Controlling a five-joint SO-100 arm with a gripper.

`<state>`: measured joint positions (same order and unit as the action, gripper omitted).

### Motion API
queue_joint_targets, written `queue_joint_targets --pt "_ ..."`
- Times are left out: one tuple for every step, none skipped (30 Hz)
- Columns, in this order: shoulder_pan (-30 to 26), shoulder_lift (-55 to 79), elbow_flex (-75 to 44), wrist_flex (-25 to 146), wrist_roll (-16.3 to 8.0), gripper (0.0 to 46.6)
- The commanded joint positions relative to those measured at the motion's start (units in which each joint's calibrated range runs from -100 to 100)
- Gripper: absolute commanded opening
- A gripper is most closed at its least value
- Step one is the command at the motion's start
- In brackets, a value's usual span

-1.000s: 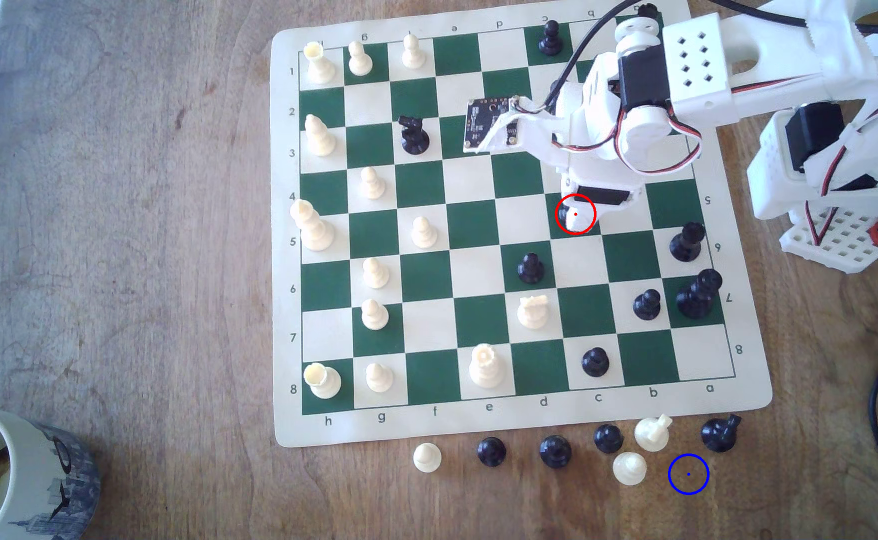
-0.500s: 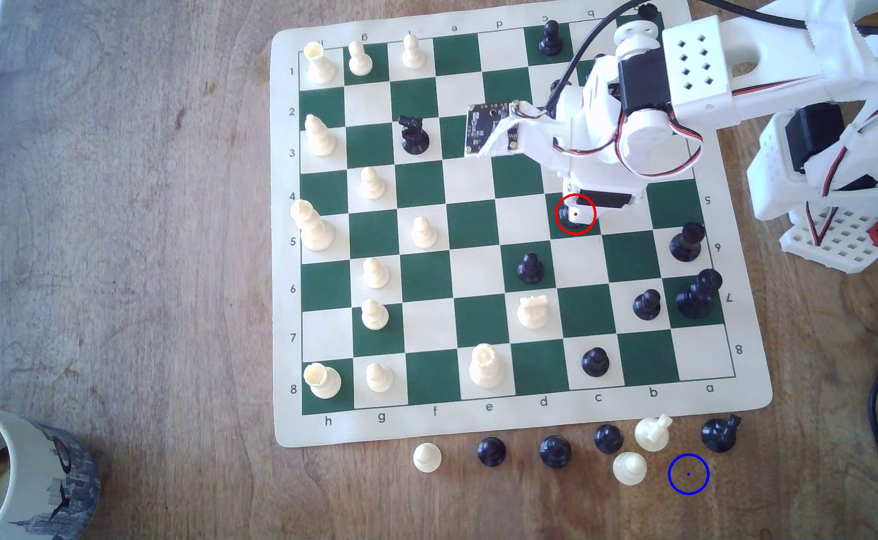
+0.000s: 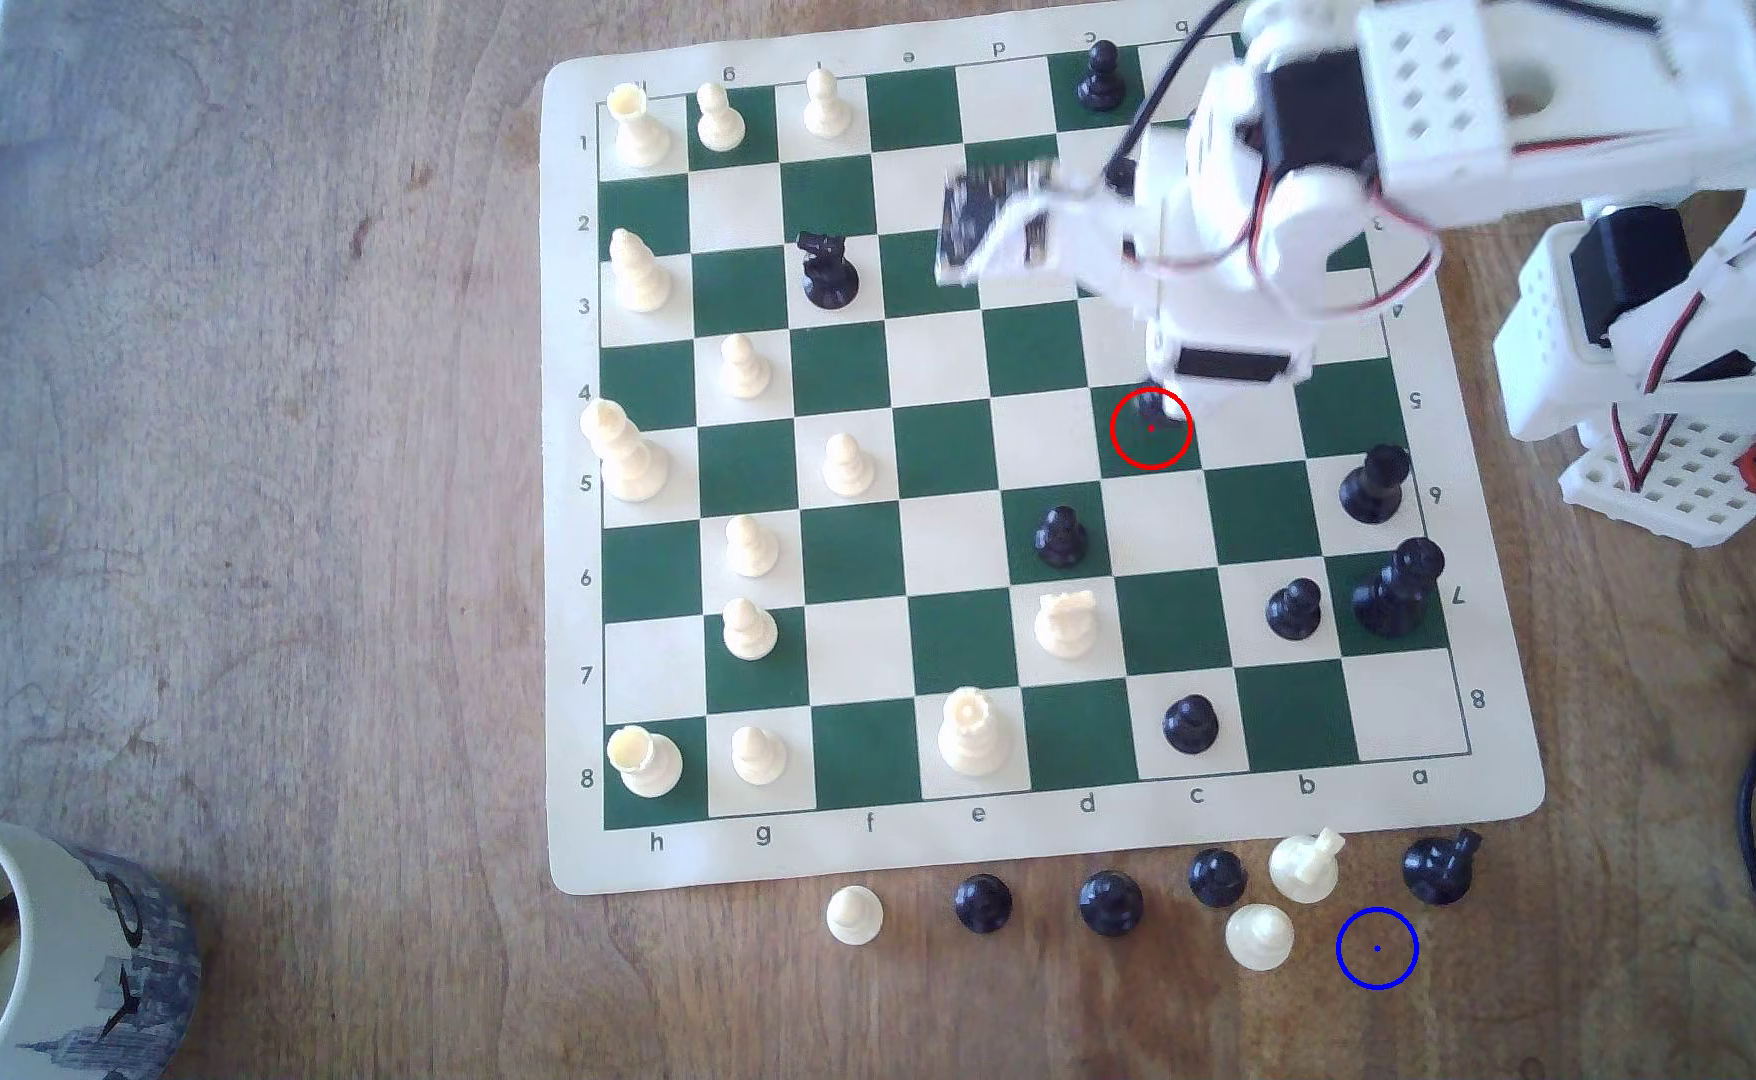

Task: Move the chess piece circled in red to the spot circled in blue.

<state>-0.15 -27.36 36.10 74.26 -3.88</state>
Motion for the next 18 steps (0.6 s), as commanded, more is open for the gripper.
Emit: queue_joint_targets --pt "-0.8 -8.7 -12.1 6.2 0.4 2.6" --pt "-1.6 -9.9 -13.1 6.9 0.4 2.5" --pt "-2.6 -10.6 -14.1 7.9 0.5 2.5" --pt "-6.1 -11.9 -16.9 10.7 0.5 2.4" --pt "-8.4 -12.6 -18.0 12.3 0.5 2.3" --pt "-10.8 -13.5 -18.6 13.1 0.5 2.1" --pt "-13.2 -14.1 -18.9 13.5 0.5 1.9" --pt "-18.1 -14.4 -19.2 13.9 0.5 1.6" --pt "-20.4 -14.2 -19.2 13.9 0.3 1.6" --pt "-22.7 -13.6 -19.3 13.9 0.1 1.5" --pt "-24.6 -13.1 -19.3 14.0 0.0 1.5" --pt "-27.9 -11.0 -19.7 14.4 0.0 1.5" --pt "-29.5 -9.6 -20.1 14.7 0.0 1.5" --pt "-30.9 -8.1 -20.5 14.8 0.0 1.5" --pt "-32.0 -6.9 -21.0 14.8 0.0 1.5" --pt "-33.3 -5.4 -21.7 14.8 0.0 1.5" --pt "-35.6 -2.3 -24.1 15.2 -0.1 1.7" --pt "-36.4 -1.1 -25.3 15.3 -0.1 1.7"
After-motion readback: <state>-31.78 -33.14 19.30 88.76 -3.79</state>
